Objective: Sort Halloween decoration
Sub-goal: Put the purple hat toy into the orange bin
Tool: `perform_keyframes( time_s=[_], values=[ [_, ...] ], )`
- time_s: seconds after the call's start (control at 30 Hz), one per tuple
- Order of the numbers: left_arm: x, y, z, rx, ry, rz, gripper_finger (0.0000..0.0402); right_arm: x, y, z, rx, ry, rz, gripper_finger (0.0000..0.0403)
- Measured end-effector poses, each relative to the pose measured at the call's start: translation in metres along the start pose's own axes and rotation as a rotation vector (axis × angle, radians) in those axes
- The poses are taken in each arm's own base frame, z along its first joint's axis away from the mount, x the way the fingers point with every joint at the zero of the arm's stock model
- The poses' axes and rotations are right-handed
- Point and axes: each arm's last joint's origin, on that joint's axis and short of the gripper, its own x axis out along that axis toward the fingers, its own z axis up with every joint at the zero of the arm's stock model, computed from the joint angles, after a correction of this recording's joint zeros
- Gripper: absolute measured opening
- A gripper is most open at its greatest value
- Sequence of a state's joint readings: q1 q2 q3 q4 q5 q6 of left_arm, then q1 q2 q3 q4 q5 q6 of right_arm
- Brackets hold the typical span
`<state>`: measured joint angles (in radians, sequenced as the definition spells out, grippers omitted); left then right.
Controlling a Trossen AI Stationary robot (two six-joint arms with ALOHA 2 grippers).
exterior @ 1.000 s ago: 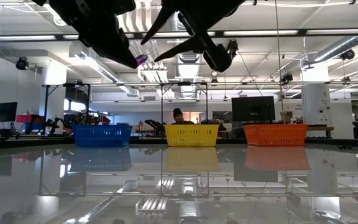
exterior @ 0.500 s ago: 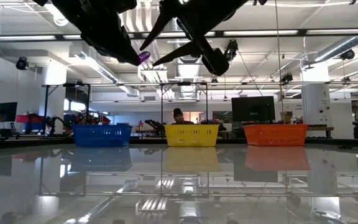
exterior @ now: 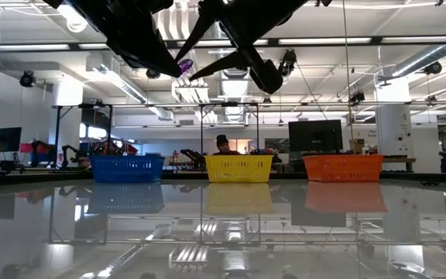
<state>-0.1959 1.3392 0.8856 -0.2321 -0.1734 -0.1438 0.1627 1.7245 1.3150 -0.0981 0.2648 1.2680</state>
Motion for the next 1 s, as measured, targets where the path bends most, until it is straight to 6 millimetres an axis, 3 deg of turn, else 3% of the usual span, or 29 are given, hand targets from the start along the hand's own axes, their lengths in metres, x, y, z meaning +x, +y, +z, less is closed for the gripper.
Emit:
perform_keyframes(
  time_s=[0.53, 0.83, 1.0],
  values=[
    [0.0008, 0.0059, 0.0013, -0.010, -0.005, 0.012, 0.0000, 0.0000, 0.0014, -0.0002, -0.021, 0.016, 0.020, 0.0126],
    [0.0008, 0.0061, 0.0010, -0.009, -0.001, 0.013, 0.0000, -0.0001, 0.0012, -0.0003, -0.039, 0.021, 0.017, 0.0024],
    [0.0012, 0.0062, 0.0001, -0.009, 0.003, 0.014, 0.0000, -0.0006, 0.0019, 0.0001, -0.053, 0.019, 0.022, 0.0013]
  ],
)
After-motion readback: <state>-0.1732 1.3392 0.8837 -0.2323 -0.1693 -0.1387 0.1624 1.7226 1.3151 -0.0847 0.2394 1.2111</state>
